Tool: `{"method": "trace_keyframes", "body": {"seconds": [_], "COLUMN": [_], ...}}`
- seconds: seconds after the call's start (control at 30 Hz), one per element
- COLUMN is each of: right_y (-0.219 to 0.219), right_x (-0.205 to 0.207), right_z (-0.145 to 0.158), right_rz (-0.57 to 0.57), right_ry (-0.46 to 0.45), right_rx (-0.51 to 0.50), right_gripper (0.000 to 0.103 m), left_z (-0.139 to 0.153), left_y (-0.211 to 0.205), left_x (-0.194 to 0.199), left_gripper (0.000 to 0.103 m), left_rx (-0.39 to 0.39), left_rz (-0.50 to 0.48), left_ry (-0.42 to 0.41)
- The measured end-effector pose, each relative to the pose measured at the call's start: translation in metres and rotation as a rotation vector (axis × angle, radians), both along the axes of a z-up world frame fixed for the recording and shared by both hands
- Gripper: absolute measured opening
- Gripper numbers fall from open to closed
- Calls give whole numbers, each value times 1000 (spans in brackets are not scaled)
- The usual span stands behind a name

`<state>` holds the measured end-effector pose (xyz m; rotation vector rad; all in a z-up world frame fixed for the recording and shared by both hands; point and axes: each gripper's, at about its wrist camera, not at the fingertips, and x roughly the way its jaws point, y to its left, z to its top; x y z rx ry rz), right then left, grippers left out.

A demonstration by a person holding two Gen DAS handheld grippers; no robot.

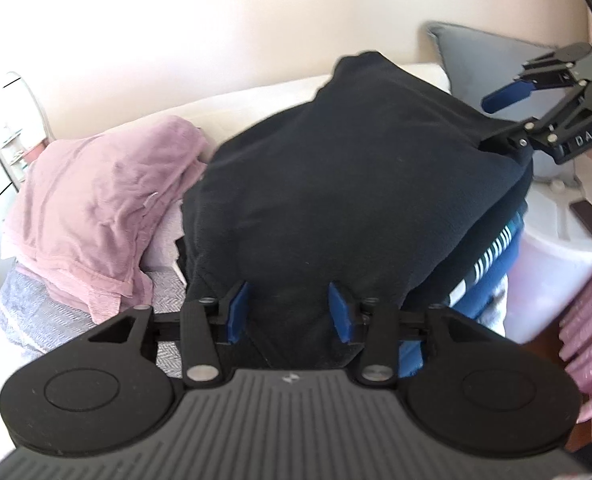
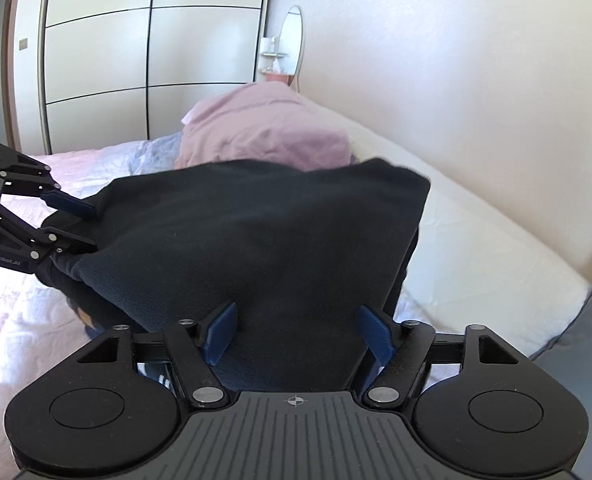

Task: Fold clothes

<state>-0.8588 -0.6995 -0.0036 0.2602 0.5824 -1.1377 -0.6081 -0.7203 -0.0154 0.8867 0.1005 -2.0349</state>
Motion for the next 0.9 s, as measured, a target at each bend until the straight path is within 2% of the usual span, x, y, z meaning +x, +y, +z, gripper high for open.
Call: {"method": "trace_keyframes", "body": {"seconds": [0.2, 0.23, 0.3, 0.53, 0.67, 0.83, 0.9], "right_y": [6, 8, 7, 21, 42, 93, 122], "right_x": [-1, -1, 1, -5, -16, -20, -12], "right_z": [7, 8, 8, 17, 7, -1, -3], "right_rz": [-30, -38, -41, -107, -190, -338, -409], "right_ry": [-4, -8, -8, -53, -91, -167, -191], "right_rx": [-18, -22, -8, -64, -30, 51, 53], "right_gripper": [74, 77, 82, 82, 82, 82, 83], "left_z": [9, 9, 8, 18, 24, 28, 25], "left_y": [-3, -5, -8, -4, 9, 42, 59], "left_x": [2, 2, 1, 2, 8, 19, 23], "left_gripper": [47, 51, 53, 57, 61, 85, 89], "left_rx": [-24, -20, -17, -42, -43, -43, -40], "left_rz": [27, 31, 35, 68, 102, 118, 109], "left_ry": [32, 43, 37, 65, 111, 177, 188]}}
